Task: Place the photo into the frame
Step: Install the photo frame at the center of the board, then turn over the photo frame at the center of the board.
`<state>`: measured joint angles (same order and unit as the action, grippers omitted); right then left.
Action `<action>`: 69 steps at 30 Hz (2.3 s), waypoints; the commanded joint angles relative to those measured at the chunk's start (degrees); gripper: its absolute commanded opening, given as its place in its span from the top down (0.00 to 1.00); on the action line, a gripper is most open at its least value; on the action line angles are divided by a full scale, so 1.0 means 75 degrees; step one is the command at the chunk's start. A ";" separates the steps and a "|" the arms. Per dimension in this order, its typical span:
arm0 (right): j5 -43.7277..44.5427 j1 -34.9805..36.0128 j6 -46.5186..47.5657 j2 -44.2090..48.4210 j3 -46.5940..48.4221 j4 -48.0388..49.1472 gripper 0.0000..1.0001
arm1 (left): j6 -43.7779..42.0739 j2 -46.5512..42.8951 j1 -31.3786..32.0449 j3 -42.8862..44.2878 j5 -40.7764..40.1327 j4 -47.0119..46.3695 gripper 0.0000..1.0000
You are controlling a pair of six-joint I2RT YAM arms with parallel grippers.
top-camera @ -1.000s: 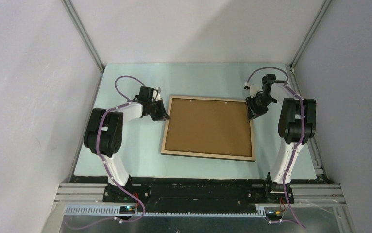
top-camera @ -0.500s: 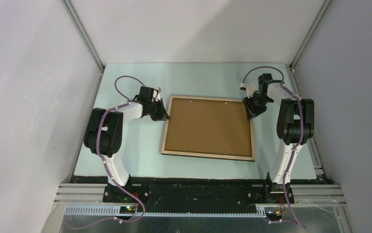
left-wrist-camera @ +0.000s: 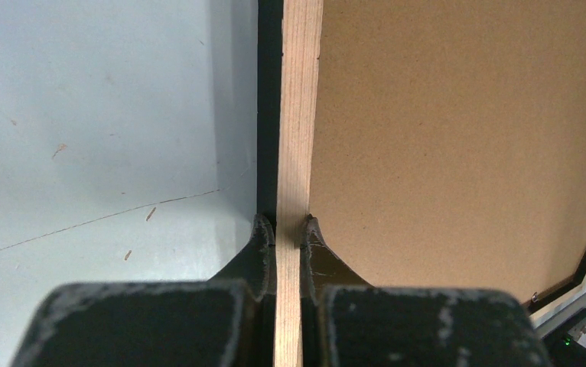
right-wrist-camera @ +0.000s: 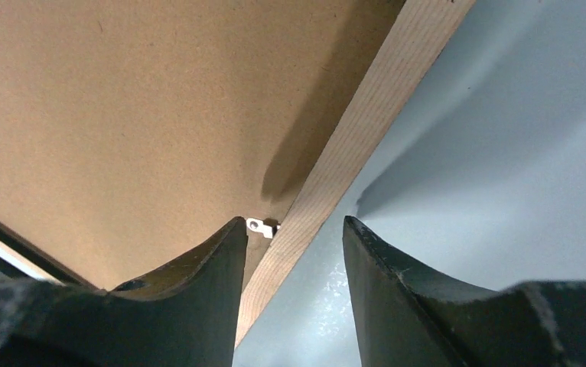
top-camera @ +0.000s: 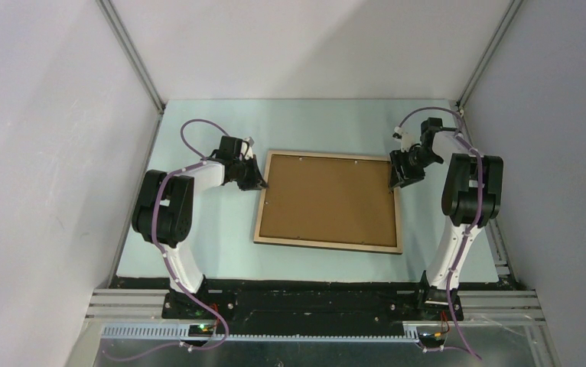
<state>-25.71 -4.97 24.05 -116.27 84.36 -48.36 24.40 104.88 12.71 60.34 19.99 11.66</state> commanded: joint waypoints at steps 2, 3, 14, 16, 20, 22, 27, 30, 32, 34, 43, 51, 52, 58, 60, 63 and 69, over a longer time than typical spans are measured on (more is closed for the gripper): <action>-0.0482 -0.0076 -0.0601 -0.0190 0.0238 0.0106 0.47 | -0.0006 0.0127 -0.0060 -0.0184 0.0129 0.0660 1.00; -0.0496 -0.0090 -0.0651 -0.0230 0.0208 0.0124 0.47 | -0.0001 0.0126 -0.0064 -0.0191 0.0149 0.0660 1.00; -0.0480 -0.0133 -0.0924 -0.0450 0.0224 0.0377 0.68 | 0.0009 0.0165 -0.0071 -0.0171 0.0203 0.0671 1.00; -0.0428 -0.0134 -0.0974 -0.0523 0.0352 0.0372 0.74 | 0.0021 0.0186 -0.0075 -0.0161 0.0225 0.0664 1.00; -0.0364 -0.0143 -0.1123 -0.0688 0.0725 0.0366 0.83 | 0.0020 0.0291 -0.0071 -0.0107 0.0331 0.0653 1.00; -0.0347 -0.0154 -0.1187 -0.0779 0.0956 0.0366 0.84 | 0.0018 0.0369 -0.0068 -0.0051 0.0419 0.0645 1.00; -0.0331 -0.0169 -0.1264 -0.1021 0.1651 0.0251 0.85 | -0.0035 0.0538 -0.0072 0.0137 0.0736 0.0570 1.00; -0.0313 -0.0189 -0.1290 -0.1135 0.1985 0.0203 0.83 | -0.0105 0.0645 -0.0075 0.0343 0.0828 0.0571 1.00; -0.0276 -0.0198 -0.1286 -0.1122 0.2018 0.0197 0.79 | -0.0181 0.0660 -0.0074 0.0477 0.0840 0.0573 1.00; -0.0212 -0.0203 -0.1285 -0.1075 0.1977 0.0226 0.73 | -0.0262 0.0664 -0.0070 0.0602 0.0813 0.0574 1.00; -0.0232 -0.0283 -0.1246 -0.0268 0.1398 0.0451 0.43 | -0.0514 0.0643 -0.0068 0.0860 0.0696 0.0708 0.89; -0.0429 -0.0241 -0.1027 0.1244 0.0386 0.0732 0.30 | -0.0591 0.0312 -0.0075 0.0838 0.0407 0.0782 0.54; -0.0404 -0.0187 -0.0934 0.1505 0.0169 0.0754 0.30 | -0.0608 0.0228 -0.0077 0.0838 0.0377 0.0786 0.49; -0.0308 0.0298 -0.0533 0.2709 -0.0863 0.0855 0.28 | -0.0906 -0.0339 -0.0074 0.0765 -0.0070 0.0806 0.24; -0.0264 0.0553 -0.0390 0.3056 -0.1174 0.0871 0.28 | -0.1075 -0.0580 -0.0087 0.0773 -0.0293 0.0822 0.17; -0.0135 0.1103 -0.0130 0.3703 -0.1633 0.0880 0.27 | -0.1335 -0.0920 -0.0090 0.0830 -0.0645 0.0864 0.11; 0.0584 0.3032 0.0449 0.4645 -0.2830 0.0967 0.25 | -0.2101 -0.1836 -0.0101 0.0864 -0.1242 0.0926 0.05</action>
<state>-24.95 9.61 23.16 -86.65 67.26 -42.17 14.33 97.38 12.14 65.76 15.05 18.81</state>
